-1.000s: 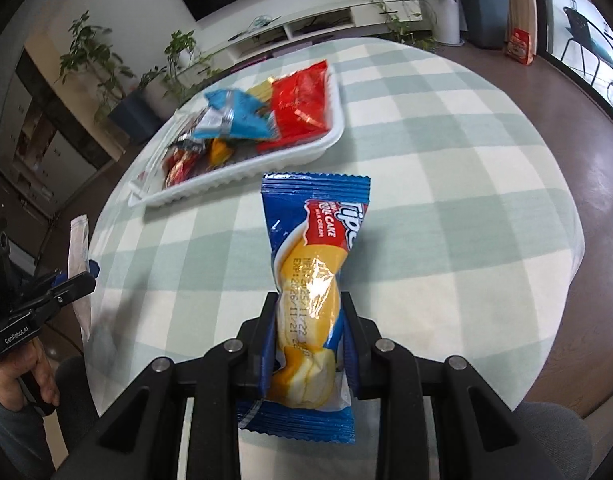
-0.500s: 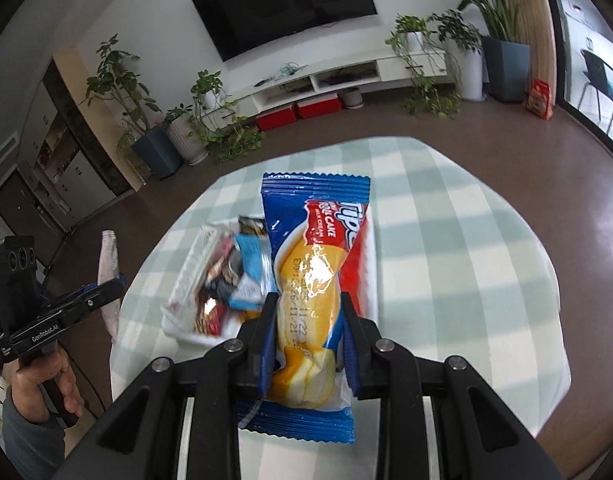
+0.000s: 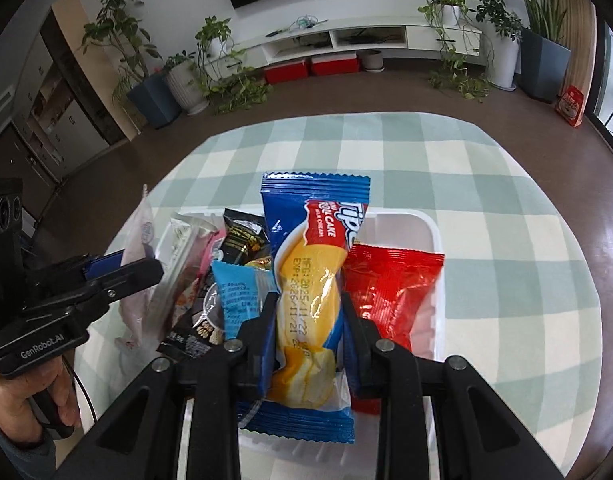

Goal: Organize snacks
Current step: 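Carry the pink-white bar and Tipo packet into the tray with both tools, then lower both packets into the tray and open both tools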

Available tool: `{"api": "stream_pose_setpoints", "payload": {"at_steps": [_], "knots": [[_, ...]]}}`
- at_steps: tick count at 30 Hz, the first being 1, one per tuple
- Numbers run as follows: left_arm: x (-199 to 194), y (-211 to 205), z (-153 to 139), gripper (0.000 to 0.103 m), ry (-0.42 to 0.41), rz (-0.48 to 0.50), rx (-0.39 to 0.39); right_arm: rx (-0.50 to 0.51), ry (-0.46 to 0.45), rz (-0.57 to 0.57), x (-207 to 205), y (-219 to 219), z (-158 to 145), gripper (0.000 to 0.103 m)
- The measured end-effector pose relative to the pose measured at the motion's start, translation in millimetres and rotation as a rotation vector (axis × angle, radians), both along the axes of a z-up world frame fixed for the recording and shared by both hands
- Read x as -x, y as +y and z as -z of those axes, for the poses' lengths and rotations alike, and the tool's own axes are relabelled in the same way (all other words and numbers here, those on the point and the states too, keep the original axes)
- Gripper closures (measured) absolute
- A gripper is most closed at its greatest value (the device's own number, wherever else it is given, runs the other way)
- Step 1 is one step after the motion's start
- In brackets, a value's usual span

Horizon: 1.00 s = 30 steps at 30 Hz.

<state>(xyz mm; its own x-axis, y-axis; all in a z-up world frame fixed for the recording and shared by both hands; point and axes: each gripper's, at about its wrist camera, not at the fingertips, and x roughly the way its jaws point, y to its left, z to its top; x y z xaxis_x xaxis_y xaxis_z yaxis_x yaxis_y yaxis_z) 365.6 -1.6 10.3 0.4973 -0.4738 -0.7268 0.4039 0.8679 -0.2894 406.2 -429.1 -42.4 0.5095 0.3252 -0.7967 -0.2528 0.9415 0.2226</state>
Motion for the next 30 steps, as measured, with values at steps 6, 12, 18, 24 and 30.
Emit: {"api": "stream_pose_setpoints", "payload": {"at_steps": [6, 12, 18, 24, 30], "knots": [[-13, -9, 29, 0.076, 0.039, -0.005, -0.017, 0.037, 0.041, -0.019, -8, 8, 19, 0.073], [-15, -11, 38, 0.076, 0.035, -0.015, -0.025, 0.046, 0.049, -0.022, -7, 13, 30, 0.073], [-11, -12, 39, 0.075, 0.029, -0.017, -0.019, 0.041, 0.058, -0.017, -6, 14, 35, 0.073], [-9, -10, 37, 0.075, 0.03, -0.018, -0.014, 0.042, 0.057, -0.011, -5, 14, 33, 0.07], [-7, -10, 36, 0.074, 0.033, -0.015, -0.004, 0.055, 0.043, -0.016, -2, 16, 29, 0.065]]}}
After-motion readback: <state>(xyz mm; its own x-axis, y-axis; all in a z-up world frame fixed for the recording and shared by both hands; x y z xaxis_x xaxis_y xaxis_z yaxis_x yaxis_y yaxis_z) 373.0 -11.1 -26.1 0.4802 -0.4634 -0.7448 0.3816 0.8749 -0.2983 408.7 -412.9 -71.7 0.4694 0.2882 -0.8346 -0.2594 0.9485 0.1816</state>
